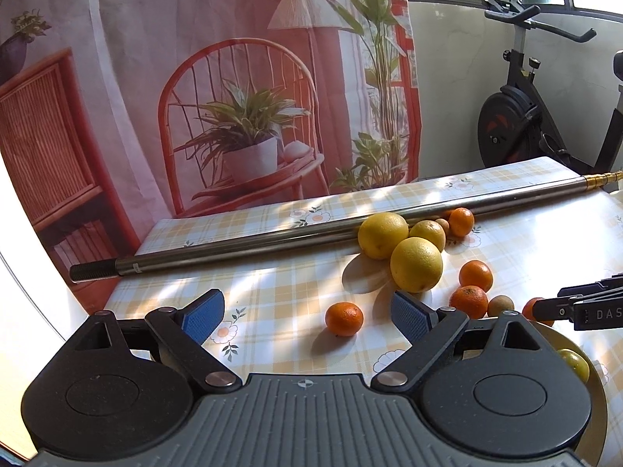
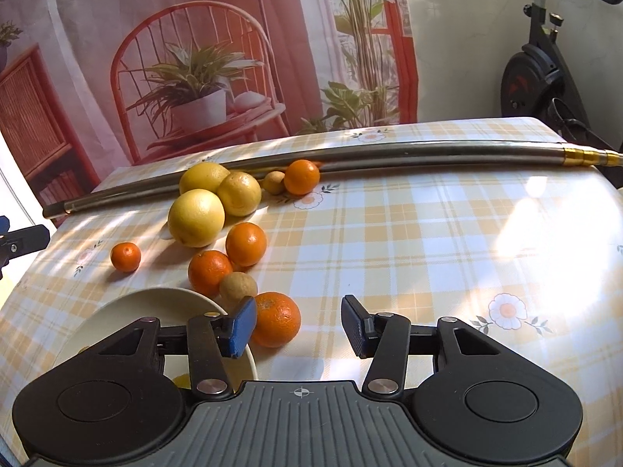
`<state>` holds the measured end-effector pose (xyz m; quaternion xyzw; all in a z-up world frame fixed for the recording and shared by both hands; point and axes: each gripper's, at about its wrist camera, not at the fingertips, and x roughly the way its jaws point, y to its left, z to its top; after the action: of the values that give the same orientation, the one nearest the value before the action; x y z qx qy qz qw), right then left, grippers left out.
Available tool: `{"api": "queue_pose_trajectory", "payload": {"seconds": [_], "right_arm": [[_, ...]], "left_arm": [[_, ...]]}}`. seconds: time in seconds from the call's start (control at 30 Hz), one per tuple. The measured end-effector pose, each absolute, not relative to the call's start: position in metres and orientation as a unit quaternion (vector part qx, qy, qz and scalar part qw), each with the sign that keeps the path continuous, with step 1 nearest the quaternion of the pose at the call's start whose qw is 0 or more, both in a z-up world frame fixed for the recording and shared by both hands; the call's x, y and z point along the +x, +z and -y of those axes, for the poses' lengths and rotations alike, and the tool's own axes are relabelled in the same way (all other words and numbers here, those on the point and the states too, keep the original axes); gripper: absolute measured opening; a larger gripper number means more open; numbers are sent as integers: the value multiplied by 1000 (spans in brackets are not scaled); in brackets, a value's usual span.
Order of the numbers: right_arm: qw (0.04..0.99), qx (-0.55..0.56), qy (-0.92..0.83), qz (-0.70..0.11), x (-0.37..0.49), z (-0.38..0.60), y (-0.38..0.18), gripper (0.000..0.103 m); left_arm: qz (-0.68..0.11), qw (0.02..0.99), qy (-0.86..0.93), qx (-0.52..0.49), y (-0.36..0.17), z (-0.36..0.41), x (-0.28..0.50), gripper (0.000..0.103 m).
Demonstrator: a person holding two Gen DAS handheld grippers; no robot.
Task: Organize fruits
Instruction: 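Grasp the mandarin orange with the right gripper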
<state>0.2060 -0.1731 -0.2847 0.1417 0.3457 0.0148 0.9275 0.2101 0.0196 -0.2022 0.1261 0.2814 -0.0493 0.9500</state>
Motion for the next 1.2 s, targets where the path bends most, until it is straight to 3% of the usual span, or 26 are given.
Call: {"api": "queue_pose_trajectory", "payload": {"seconds": [0.3,0.83,0.97,1.1,1.2], "right_arm": [[917,166,38,-361,223,164,-290,44],[887,261,34,-379,227,187,-304,33],[902,237,16,-362,223,187,-300,33],[940,122,-5,-320,218,183,-295,33],[942,96,-6,-322,220,188,-302,33]], "left_arm": [[-257,954,-64,140,-200,-11,208,97],[-304,945,-77,91,-202,-9,217,98],[-300,948,-75,79,-199,-11,217,98],[-304,947,-73,69,-198,-9,223,98],[-291,952,-56,77,-197,-6,223,98]]}}
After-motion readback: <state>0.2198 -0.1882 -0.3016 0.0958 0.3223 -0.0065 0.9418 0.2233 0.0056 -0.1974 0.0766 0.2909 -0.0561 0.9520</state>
